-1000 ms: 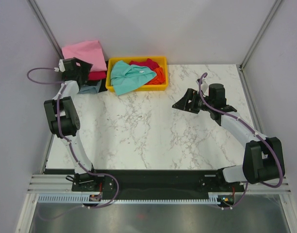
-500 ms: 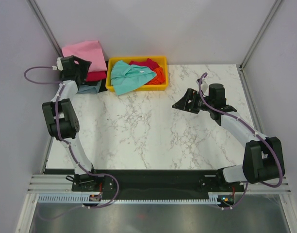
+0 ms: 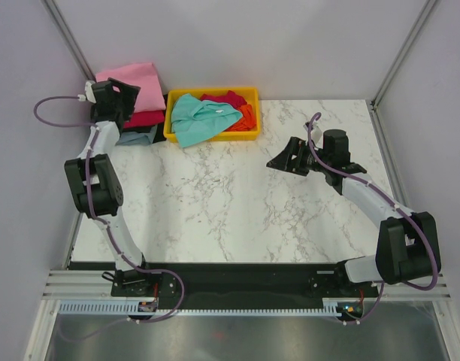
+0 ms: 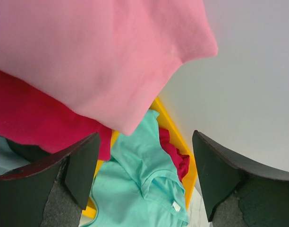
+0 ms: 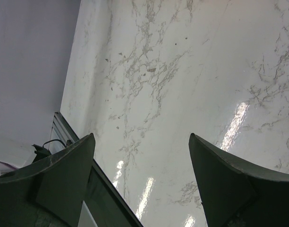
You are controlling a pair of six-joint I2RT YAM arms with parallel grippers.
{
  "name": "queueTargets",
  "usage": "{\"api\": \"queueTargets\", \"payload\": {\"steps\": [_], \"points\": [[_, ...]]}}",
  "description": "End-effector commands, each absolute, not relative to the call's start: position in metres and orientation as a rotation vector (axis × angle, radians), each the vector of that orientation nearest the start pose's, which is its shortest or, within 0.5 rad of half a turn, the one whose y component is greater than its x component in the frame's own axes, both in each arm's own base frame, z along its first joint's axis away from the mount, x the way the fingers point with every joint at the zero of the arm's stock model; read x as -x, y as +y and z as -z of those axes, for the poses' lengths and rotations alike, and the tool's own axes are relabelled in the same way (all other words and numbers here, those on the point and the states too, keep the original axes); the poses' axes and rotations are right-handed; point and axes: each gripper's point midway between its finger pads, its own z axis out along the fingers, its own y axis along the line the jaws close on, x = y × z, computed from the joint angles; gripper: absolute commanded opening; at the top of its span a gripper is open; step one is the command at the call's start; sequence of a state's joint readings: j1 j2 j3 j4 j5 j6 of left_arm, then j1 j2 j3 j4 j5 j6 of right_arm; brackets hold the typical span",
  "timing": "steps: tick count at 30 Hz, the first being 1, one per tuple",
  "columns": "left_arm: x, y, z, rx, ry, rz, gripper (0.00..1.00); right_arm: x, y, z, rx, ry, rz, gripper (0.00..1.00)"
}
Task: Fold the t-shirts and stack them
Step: Neatly place the folded tshirt to the corner
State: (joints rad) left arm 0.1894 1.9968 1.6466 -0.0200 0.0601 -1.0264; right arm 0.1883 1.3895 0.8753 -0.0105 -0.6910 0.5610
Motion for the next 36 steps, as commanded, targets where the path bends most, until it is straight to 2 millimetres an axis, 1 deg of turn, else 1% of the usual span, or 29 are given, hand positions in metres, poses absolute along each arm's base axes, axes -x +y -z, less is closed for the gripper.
{"api": "queueTargets", "payload": {"steps": [1,3,4,5,6,10,12,13,15,18,21,24,26,28,29,31,32,34,36], "points": [[-0.621,0.076,-0.214,1.089,1.625,0.581,0.86,-0.342,0.198,-0.184,0.075,2.135,-1.165,0.89],[-0.627,0.079,-0.205,1.095,1.631,0.569,0.86,-0.342,0.198,-0.184,0.077,2.136,-1.166,0.89],[-0.631,0.079,-0.208,1.087,1.625,0.569,0.86,-0.342,0.198,-0.183,0.074,2.138,-1.165,0.89],[-0.634,0.080,-0.197,1.087,1.640,0.559,0.86,-0.343,0.198,-0.182,0.073,2.139,-1.163,0.89],[-0.637,0.081,-0.196,1.084,1.642,0.559,0.85,-0.343,0.198,-0.182,0.071,2.141,-1.164,0.89],[-0.633,0.078,-0.183,1.104,1.673,0.558,0.85,-0.344,0.198,-0.177,0.065,2.153,-1.165,0.89],[-0.630,0.077,-0.183,1.105,1.673,0.559,0.85,-0.344,0.198,-0.176,0.064,2.156,-1.165,0.89],[-0.626,0.077,-0.176,1.115,1.686,0.553,0.85,-0.344,0.198,-0.176,0.064,2.156,-1.165,0.89],[-0.626,0.078,-0.182,1.099,1.662,0.552,0.85,-0.344,0.198,-0.176,0.061,2.158,-1.166,0.89],[-0.625,0.081,-0.177,1.103,1.666,0.538,0.85,-0.343,0.199,-0.176,0.064,2.158,-1.168,0.89],[-0.629,0.084,-0.175,1.109,1.660,0.536,0.85,-0.343,0.200,-0.175,0.065,2.160,-1.169,0.89],[-0.632,0.086,-0.169,1.119,1.662,0.527,0.85,-0.343,0.200,-0.175,0.066,2.161,-1.168,0.89],[-0.636,0.090,-0.166,1.131,1.648,0.508,0.84,-0.343,0.200,-0.174,0.066,2.163,-1.168,0.89],[-0.641,0.093,-0.172,1.118,1.626,0.508,0.83,-0.343,0.201,-0.174,0.065,2.165,-1.170,0.89],[-0.644,0.093,-0.169,1.121,1.627,0.503,0.82,-0.342,0.201,-0.172,0.067,2.168,-1.170,0.89],[-0.648,0.096,-0.174,1.119,1.608,0.499,0.81,-0.342,0.202,-0.171,0.067,2.172,-1.171,0.89],[-0.650,0.098,-0.173,1.125,1.601,0.497,0.81,-0.343,0.201,-0.171,0.065,2.173,-1.170,0.89],[-0.654,0.099,-0.176,1.122,1.583,0.503,0.80,-0.343,0.202,-0.170,0.067,2.176,-1.170,0.89],[-0.659,0.098,-0.173,1.123,1.586,0.513,0.79,-0.343,0.202,-0.170,0.067,2.176,-1.170,0.89]]}}
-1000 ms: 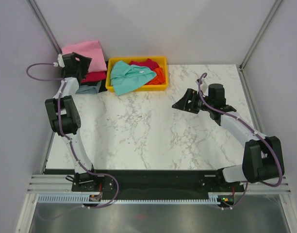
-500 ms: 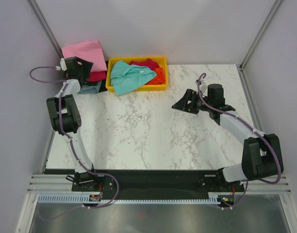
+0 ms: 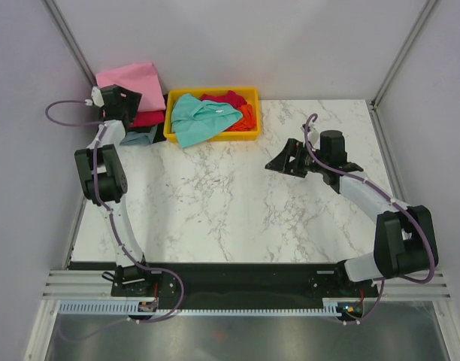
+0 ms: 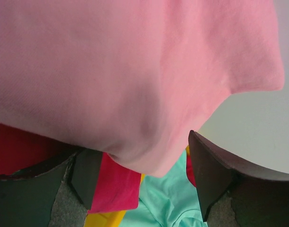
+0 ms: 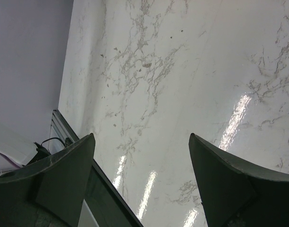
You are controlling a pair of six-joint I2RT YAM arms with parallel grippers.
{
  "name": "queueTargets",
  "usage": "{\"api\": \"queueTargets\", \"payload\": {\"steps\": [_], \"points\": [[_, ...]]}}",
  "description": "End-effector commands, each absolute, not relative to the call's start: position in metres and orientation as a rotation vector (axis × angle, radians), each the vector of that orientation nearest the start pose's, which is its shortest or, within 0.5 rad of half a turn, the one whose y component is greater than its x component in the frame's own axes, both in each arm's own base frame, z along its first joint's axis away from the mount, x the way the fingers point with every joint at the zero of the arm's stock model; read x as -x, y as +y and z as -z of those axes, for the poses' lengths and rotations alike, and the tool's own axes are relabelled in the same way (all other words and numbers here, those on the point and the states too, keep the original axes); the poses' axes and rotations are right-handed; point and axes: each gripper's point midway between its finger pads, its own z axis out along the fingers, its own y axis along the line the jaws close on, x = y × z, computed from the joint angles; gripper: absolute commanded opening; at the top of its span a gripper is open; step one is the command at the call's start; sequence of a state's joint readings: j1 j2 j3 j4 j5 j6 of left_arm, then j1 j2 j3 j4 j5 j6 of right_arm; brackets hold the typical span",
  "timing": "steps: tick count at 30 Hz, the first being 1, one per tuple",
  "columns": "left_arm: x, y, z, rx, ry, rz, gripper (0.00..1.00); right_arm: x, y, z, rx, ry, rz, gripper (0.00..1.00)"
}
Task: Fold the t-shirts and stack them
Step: Neatly place the folded tshirt to the corner
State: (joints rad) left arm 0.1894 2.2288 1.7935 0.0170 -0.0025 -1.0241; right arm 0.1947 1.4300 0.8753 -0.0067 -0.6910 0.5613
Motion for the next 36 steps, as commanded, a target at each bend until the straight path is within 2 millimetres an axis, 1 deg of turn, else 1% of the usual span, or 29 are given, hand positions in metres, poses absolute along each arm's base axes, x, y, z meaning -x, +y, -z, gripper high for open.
{"api": "queueTargets", "payload": {"steps": [1,4,6,7,8,10,11,12,13,14,16,17,19,20,23,24,25,26,27,31,34,36], "points": [[-0.660,0.096,-0.172,1.127,1.587,0.525,0.79,-0.344,0.201,-0.169,0.063,2.178,-1.169,0.89],[-0.660,0.093,-0.164,1.149,1.595,0.548,0.77,-0.343,0.202,-0.167,0.062,2.185,-1.171,0.89],[-0.659,0.092,-0.158,1.158,1.602,0.556,0.64,-0.343,0.202,-0.165,0.058,2.189,-1.172,0.89],[-0.659,0.092,-0.159,1.156,1.600,0.559,0.58,-0.343,0.202,-0.166,0.062,2.188,-1.172,0.89],[-0.658,0.092,-0.160,1.153,1.599,0.561,0.42,-0.343,0.202,-0.165,0.058,2.189,-1.172,0.89],[-0.657,0.093,-0.164,1.143,1.597,0.554,0.25,-0.343,0.202,-0.165,0.058,2.189,-1.172,0.89],[-0.657,0.095,-0.165,1.141,1.596,0.554,0.09,-0.343,0.202,-0.166,0.060,2.186,-1.169,0.89],[-0.656,0.096,-0.167,1.138,1.596,0.553,0.02,-0.343,0.202,-0.166,0.060,2.187,-1.171,0.89],[-0.655,0.097,-0.169,1.133,1.599,0.547,0.02,-0.343,0.202,-0.167,0.061,2.185,-1.171,0.89],[-0.653,0.098,-0.177,1.124,1.591,0.544,0.02,-0.343,0.202,-0.167,0.060,2.186,-1.171,0.89],[-0.647,0.103,-0.180,1.118,1.596,0.522,0.02,-0.343,0.202,-0.169,0.064,2.180,-1.170,0.89],[-0.644,0.105,-0.189,1.107,1.587,0.518,0.02,-0.342,0.202,-0.169,0.069,2.180,-1.172,0.89],[-0.639,0.111,-0.191,1.104,1.594,0.501,0.02,-0.342,0.202,-0.171,0.070,2.177,-1.174,0.89],[-0.635,0.113,-0.200,1.095,1.584,0.498,0.02,-0.342,0.202,-0.171,0.070,2.177,-1.173,0.89],[-0.627,0.120,-0.204,1.089,1.587,0.482,0.02,-0.341,0.202,-0.172,0.070,2.174,-1.175,0.89],[-0.621,0.125,-0.210,1.093,1.578,0.475,0.02,-0.341,0.202,-0.173,0.073,2.173,-1.176,0.89],[-0.618,0.128,-0.211,1.097,1.575,0.469,0.02,-0.341,0.202,-0.172,0.070,2.174,-1.177,0.89],[-0.616,0.127,-0.214,1.086,1.581,0.487,0.02,-0.341,0.202,-0.173,0.072,2.172,-1.176,0.89],[-0.612,0.132,-0.218,1.086,1.575,0.486,0.02,-0.340,0.203,-0.173,0.076,2.171,-1.179,0.89],[-0.608,0.132,-0.229,1.052,1.583,0.508,0.02,-0.340,0.204,-0.175,0.077,2.167,-1.185,0.89],[-0.604,0.134,-0.232,1.047,1.592,0.494,0.02,-0.339,0.204,-0.174,0.074,2.169,-1.188,0.89],[-0.602,0.134,-0.230,1.052,1.599,0.501,0.02,-0.339,0.204,-0.176,0.079,2.163,-1.187,0.89]]}}
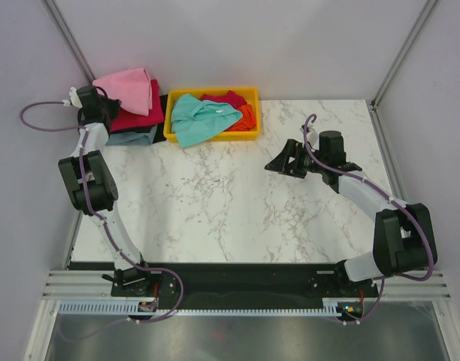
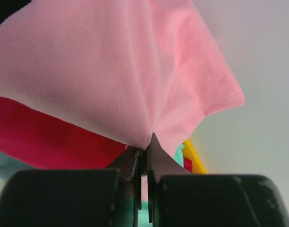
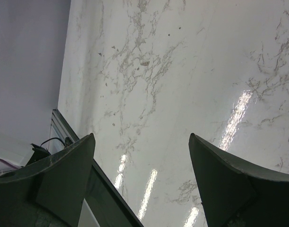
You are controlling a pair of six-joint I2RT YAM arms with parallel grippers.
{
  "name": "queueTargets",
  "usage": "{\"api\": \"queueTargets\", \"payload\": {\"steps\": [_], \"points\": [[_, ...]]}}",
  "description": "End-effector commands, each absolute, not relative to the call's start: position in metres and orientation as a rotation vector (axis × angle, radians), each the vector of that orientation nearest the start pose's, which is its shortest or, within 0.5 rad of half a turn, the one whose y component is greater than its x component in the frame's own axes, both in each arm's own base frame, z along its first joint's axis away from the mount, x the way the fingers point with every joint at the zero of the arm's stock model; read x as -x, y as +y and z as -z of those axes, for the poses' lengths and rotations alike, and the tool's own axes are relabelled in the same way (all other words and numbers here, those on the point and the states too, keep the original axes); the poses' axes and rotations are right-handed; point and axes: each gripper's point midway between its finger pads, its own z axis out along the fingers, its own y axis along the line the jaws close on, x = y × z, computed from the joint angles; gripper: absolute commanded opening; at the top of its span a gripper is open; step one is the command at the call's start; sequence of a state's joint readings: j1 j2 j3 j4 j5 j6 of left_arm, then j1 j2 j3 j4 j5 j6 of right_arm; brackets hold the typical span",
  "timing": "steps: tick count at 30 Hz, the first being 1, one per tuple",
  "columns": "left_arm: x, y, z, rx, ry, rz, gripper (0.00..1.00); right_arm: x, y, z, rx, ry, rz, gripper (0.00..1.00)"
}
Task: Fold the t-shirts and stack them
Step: Neatly place the folded tshirt to the corner
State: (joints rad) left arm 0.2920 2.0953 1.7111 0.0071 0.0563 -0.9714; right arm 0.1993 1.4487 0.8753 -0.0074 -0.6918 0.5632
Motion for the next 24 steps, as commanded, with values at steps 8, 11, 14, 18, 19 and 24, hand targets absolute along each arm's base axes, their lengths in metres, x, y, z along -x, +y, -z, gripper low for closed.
{"api": "queueTargets", "payload": {"steps": [8,11,14,18,19,24], "points": [[-0.595,0.125,-0.216,1.058,1.643,0.537,0.02,-0.339,0.204,-0.175,0.079,2.166,-1.191,0.89],[-0.589,0.125,-0.212,1.060,1.658,0.541,0.15,-0.339,0.204,-0.175,0.076,2.167,-1.190,0.89],[-0.579,0.117,-0.202,1.073,1.714,0.576,0.56,-0.339,0.205,-0.174,0.078,2.168,-1.191,0.89],[-0.566,0.111,-0.213,1.056,1.717,0.586,0.77,-0.339,0.205,-0.174,0.078,2.167,-1.195,0.89],[-0.562,0.114,-0.226,1.054,1.687,0.572,0.77,-0.339,0.206,-0.174,0.074,2.167,-1.197,0.89],[-0.576,0.118,-0.262,1.010,1.614,0.592,0.71,-0.339,0.207,-0.175,0.076,2.164,-1.208,0.89]]}}
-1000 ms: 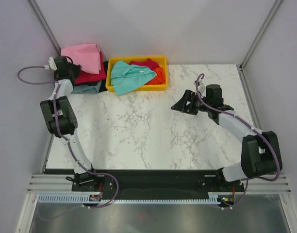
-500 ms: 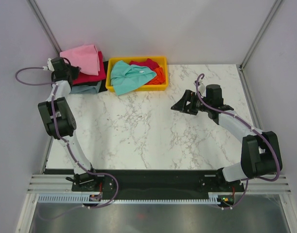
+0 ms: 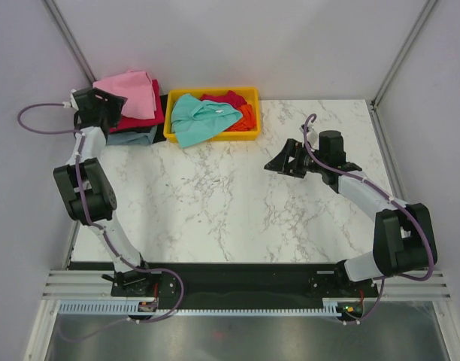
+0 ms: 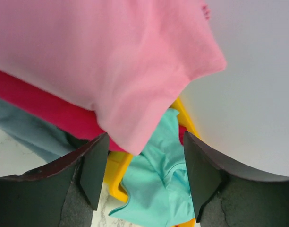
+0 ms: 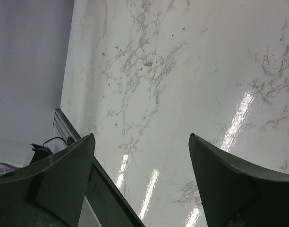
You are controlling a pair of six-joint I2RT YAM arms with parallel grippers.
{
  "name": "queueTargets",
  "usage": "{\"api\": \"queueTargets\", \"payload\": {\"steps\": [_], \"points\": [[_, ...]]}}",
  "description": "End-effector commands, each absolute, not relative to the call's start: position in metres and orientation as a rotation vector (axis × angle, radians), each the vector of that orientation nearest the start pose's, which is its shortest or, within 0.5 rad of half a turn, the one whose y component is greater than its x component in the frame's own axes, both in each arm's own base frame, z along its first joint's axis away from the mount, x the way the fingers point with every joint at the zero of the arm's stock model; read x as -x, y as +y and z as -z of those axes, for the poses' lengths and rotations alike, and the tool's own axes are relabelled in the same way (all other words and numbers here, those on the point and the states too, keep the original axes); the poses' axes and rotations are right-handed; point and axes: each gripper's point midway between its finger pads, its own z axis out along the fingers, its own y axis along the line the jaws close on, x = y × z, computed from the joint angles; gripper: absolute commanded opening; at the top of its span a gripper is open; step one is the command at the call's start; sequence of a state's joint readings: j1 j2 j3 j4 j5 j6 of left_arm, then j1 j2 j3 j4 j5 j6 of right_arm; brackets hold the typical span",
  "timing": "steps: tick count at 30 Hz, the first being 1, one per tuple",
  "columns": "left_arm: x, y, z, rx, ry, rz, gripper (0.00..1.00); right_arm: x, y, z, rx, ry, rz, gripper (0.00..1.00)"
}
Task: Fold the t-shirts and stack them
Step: Neatly place the folded tshirt to the corner
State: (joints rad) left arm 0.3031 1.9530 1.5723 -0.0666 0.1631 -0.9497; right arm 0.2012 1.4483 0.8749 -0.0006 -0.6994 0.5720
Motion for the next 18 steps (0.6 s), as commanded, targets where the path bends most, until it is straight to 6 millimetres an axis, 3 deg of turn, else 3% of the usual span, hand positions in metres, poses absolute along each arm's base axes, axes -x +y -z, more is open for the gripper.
{"api": "queueTargets", "payload": {"steps": [1,3,5,7,8,9,10,11,12,13,14,15,16,17,18], "points": [[-0.584,0.114,-0.258,0.995,1.623,0.623,0.69,-0.339,0.206,-0.174,0.077,2.165,-1.207,0.89],[-0.599,0.111,-0.279,0.942,1.574,0.674,0.66,-0.339,0.206,-0.174,0.077,2.166,-1.207,0.89],[-0.618,0.111,-0.278,0.923,1.558,0.691,0.55,-0.339,0.206,-0.174,0.076,2.166,-1.205,0.89],[-0.635,0.112,-0.277,0.907,1.528,0.715,0.50,-0.339,0.206,-0.172,0.075,2.170,-1.205,0.89],[-0.644,0.112,-0.297,0.864,1.484,0.732,0.47,-0.339,0.206,-0.171,0.073,2.173,-1.205,0.89],[-0.659,0.110,-0.275,0.868,1.505,0.741,0.47,-0.339,0.206,-0.170,0.072,2.176,-1.201,0.89],[-0.667,0.108,-0.278,0.843,1.487,0.745,0.47,-0.339,0.206,-0.169,0.073,2.179,-1.201,0.89],[-0.678,0.106,-0.296,0.797,1.444,0.757,0.47,-0.339,0.206,-0.168,0.069,2.183,-1.200,0.89],[-0.692,0.103,-0.270,0.806,1.462,0.780,0.48,-0.340,0.206,-0.166,0.068,2.190,-1.199,0.89],[-0.701,0.100,-0.265,0.798,1.448,0.807,0.48,-0.340,0.206,-0.166,0.070,2.190,-1.198,0.89],[-0.709,0.098,-0.285,0.754,1.386,0.835,0.48,-0.340,0.206,-0.165,0.067,2.193,-1.199,0.89],[-0.722,0.094,-0.254,0.784,1.399,0.864,0.49,-0.340,0.206,-0.163,0.064,2.199,-1.197,0.89],[-0.728,0.091,-0.249,0.786,1.390,0.870,0.49,-0.341,0.206,-0.161,0.062,2.203,-1.191,0.89],[-0.734,0.083,-0.261,0.762,1.361,0.876,0.49,-0.341,0.205,-0.161,0.062,2.203,-1.187,0.89],[-0.740,0.082,-0.251,0.783,1.355,0.855,0.49,-0.342,0.205,-0.159,0.058,2.211,-1.185,0.89]]}}
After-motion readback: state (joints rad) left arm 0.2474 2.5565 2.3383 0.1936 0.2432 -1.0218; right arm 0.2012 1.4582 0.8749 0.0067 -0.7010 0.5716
